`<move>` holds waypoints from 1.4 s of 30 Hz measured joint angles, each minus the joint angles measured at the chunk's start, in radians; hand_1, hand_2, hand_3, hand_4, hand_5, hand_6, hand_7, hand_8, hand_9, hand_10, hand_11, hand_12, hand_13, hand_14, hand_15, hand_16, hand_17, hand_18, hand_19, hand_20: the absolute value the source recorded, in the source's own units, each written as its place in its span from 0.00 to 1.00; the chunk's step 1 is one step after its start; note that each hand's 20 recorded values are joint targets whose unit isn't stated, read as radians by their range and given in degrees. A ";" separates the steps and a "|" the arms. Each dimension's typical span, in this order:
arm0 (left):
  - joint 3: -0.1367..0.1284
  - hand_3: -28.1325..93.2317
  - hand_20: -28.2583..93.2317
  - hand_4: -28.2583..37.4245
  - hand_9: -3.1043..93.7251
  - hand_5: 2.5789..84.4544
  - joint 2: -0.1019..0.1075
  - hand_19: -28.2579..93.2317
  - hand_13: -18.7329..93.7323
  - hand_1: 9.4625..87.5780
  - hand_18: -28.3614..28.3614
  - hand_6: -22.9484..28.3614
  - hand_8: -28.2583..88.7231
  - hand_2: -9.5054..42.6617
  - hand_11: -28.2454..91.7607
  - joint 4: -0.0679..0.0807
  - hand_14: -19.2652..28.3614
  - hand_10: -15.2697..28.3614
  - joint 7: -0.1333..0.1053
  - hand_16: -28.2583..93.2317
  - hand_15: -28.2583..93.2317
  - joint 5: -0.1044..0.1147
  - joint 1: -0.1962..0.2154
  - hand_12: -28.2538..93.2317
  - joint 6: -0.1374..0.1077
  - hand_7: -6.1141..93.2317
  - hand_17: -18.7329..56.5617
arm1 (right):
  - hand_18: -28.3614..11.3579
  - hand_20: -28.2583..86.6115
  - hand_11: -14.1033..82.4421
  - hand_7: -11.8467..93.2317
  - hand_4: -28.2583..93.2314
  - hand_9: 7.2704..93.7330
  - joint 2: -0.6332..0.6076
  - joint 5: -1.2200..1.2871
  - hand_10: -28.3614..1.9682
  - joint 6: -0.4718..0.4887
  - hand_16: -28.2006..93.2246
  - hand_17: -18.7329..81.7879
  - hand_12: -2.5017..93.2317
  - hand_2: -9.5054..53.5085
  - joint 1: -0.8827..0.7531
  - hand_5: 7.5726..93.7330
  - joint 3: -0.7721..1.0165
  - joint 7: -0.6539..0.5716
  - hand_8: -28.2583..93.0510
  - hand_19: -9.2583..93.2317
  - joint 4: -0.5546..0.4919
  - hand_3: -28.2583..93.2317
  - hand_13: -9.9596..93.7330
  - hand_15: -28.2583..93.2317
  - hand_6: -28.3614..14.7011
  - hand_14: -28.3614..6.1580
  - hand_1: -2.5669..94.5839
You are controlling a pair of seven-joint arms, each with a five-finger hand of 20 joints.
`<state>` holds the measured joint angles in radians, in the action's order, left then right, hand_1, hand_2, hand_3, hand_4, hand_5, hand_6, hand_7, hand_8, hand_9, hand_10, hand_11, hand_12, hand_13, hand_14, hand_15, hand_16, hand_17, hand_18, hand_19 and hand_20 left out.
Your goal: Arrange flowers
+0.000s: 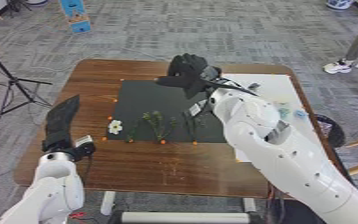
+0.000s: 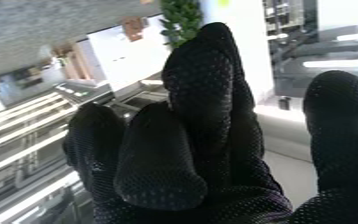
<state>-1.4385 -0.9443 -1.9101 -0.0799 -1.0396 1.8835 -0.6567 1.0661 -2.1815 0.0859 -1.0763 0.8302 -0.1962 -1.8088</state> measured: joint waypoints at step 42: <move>-0.249 0.81 0.39 0.00 0.57 0.59 0.009 0.30 0.52 0.27 0.64 0.52 0.16 0.50 0.41 -0.221 0.68 0.66 -0.240 0.21 0.34 0.046 0.271 0.31 0.208 0.22 0.40 | 0.05 0.82 0.64 0.46 0.11 0.97 -0.281 -0.136 0.60 -0.193 0.57 0.69 0.35 0.09 -0.623 0.88 0.680 -0.017 0.20 1.00 0.047 0.73 0.92 0.82 0.65 0.51 0.27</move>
<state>-1.6873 -0.9349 -2.1306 -0.3196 -0.9935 2.1544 -0.4485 0.7850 -2.3175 -0.1067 -1.6994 1.5105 -0.2135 -1.7619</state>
